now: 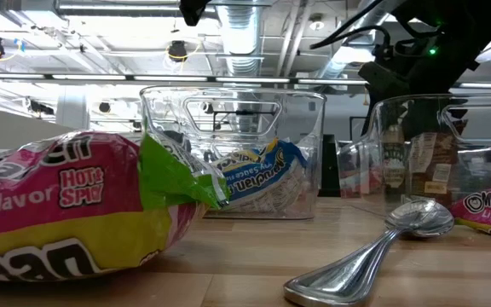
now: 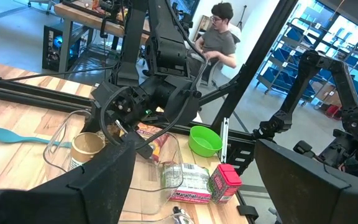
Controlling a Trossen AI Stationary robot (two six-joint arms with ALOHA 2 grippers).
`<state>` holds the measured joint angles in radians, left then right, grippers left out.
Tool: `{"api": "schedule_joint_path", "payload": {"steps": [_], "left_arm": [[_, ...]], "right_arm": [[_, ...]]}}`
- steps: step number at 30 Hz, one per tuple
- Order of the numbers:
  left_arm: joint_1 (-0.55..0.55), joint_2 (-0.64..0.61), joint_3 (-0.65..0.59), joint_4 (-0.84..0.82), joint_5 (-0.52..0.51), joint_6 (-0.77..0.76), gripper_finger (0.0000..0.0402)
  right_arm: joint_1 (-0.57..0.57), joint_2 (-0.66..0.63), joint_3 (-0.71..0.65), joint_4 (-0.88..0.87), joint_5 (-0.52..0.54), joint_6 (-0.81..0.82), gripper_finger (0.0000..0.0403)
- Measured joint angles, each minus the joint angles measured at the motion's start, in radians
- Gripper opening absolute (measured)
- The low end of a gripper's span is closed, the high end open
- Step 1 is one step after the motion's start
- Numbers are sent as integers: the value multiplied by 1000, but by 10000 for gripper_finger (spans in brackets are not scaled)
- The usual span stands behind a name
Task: Pick & Place Food Item
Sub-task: Put the gold spice bottle into the right transparent bin, then put the orange noodle pack into the left transparent bin
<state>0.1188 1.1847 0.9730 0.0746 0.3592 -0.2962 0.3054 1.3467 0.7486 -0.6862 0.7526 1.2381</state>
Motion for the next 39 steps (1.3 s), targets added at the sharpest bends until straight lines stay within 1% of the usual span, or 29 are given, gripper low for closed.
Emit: {"api": "schedule_joint_path", "payload": {"steps": [4,10,12,17,21,25,33,35,39], "left_arm": [[0,0,0,0,0,0,324],[0,0,0,0,0,0,324],[0,0,0,0,0,0,324],[0,0,0,0,0,0,324],[0,0,0,0,0,0,324],[0,0,0,0,0,0,324],[0,0,0,0,0,0,324],[0,0,0,0,0,0,324],[0,0,0,2,0,0,324]], "right_arm": [[0,0,0,-1,2,0,323],[0,0,0,-1,-3,-9,388],[0,-4,0,-3,-21,-18,396],[2,-48,20,-38,-23,-20,378],[2,-106,53,-63,-22,-84,373],[-10,-181,85,-63,-21,-120,373],[-51,-360,174,-59,-20,-121,372],[-58,-398,197,-33,-20,-121,372],[-59,-454,216,91,-21,-124,372]]}}
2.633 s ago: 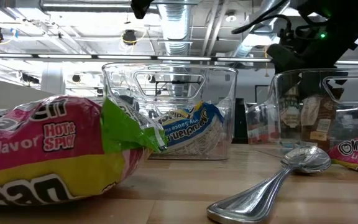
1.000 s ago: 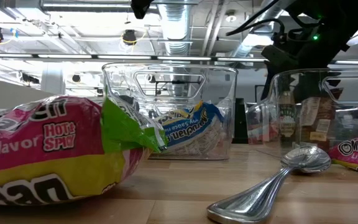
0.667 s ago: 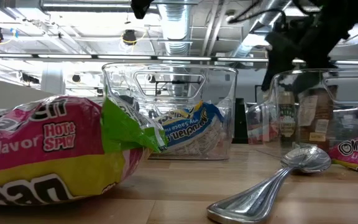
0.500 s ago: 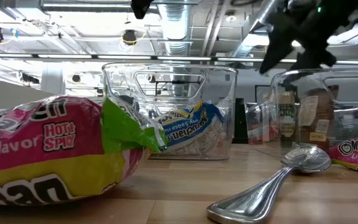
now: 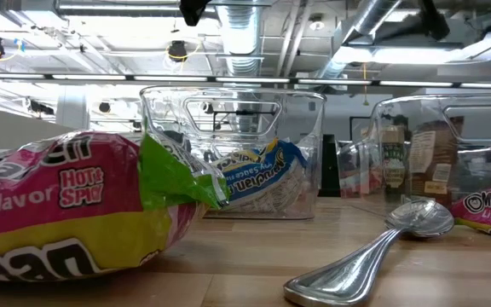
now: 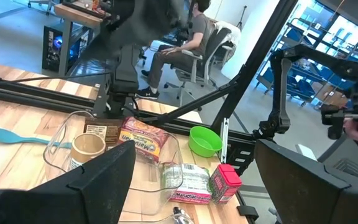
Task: Pick & Place Food Item
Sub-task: Put the orange noodle pack into the left transparent bin
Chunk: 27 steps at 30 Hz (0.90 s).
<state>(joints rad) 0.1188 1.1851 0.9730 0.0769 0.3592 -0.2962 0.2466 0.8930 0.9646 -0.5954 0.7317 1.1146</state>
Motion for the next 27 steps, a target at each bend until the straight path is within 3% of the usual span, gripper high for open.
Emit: {"api": "schedule_joint_path", "payload": {"steps": [8,12,21,27], "left_arm": [[0,0,0,22,-1,-52,324],[0,0,0,15,-50,-108,324],[0,0,0,-91,-415,-236,324],[0,0,0,-241,-520,-236,324]], "right_arm": [[-12,-21,0,54,-2,-24,372],[-14,-6,0,60,-18,7,372],[-14,2,0,49,-21,-15,372],[-14,2,0,13,-21,-24,372]]}}
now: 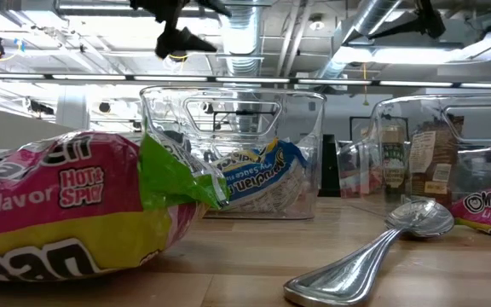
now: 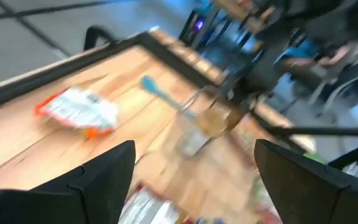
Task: Pick & Place Food Item
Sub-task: Put the orange noodle pack into the left transparent bin
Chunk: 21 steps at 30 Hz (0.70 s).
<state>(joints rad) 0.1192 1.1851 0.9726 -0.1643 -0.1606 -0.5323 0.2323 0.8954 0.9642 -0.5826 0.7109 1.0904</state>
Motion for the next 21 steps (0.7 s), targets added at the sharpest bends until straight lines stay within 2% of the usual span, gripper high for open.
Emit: {"api": "schedule_joint_path", "payload": {"steps": [5,10,15,21], "left_arm": [[0,0,0,-116,-1,18,324],[0,0,0,-141,-7,51,324],[23,11,0,-76,-71,-88,324],[73,29,-1,51,-78,-262,324]], "right_arm": [[0,0,0,-61,2,-2,371],[-13,-14,0,-169,-4,-2,353],[-43,-53,0,-256,-5,-2,322],[-116,-94,0,-293,-3,-64,305]]}}
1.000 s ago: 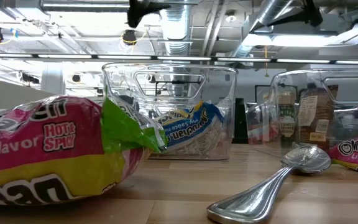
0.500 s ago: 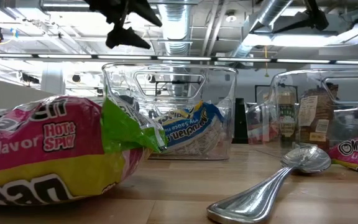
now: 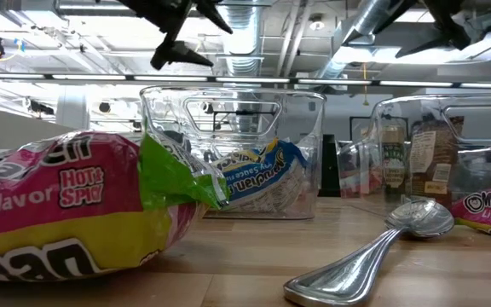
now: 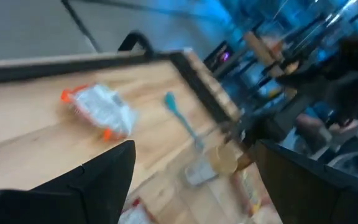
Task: Pick & Place Food Item
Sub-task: Put the orange noodle pack into the left transparent bin
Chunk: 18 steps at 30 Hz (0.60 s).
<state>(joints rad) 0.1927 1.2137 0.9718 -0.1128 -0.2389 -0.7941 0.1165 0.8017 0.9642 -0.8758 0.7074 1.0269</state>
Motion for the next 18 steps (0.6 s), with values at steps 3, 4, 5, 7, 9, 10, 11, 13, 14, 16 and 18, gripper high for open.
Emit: {"api": "schedule_joint_path", "payload": {"steps": [3,4,5,7,9,10,11,13,14,16,18], "left_arm": [[24,19,2,82,0,-3,324],[33,29,0,107,1,-3,324],[42,42,1,148,4,-3,324],[67,71,1,198,26,-6,324],[91,112,1,256,63,-31,324],[104,136,1,281,76,-50,324],[117,158,1,294,93,-58,324],[142,206,1,332,115,-64,324],[155,227,1,338,125,-71,324],[181,273,1,358,147,-84,324],[206,317,1,372,176,-87,324]], "right_arm": [[-34,2,0,-1,-1,-52,305],[-43,3,0,-7,-3,-66,305],[-50,3,0,-9,-4,-77,304],[-62,3,0,-8,-11,-93,304],[-74,4,0,-9,-28,-97,304],[-80,4,0,-8,-31,-104,304],[-83,3,0,-8,-33,-113,304],[-93,2,0,-8,-35,-120,304],[-97,2,0,-8,-36,-122,304],[-106,2,0,-9,-38,-122,304],[-113,2,0,-10,-38,-122,304]]}}
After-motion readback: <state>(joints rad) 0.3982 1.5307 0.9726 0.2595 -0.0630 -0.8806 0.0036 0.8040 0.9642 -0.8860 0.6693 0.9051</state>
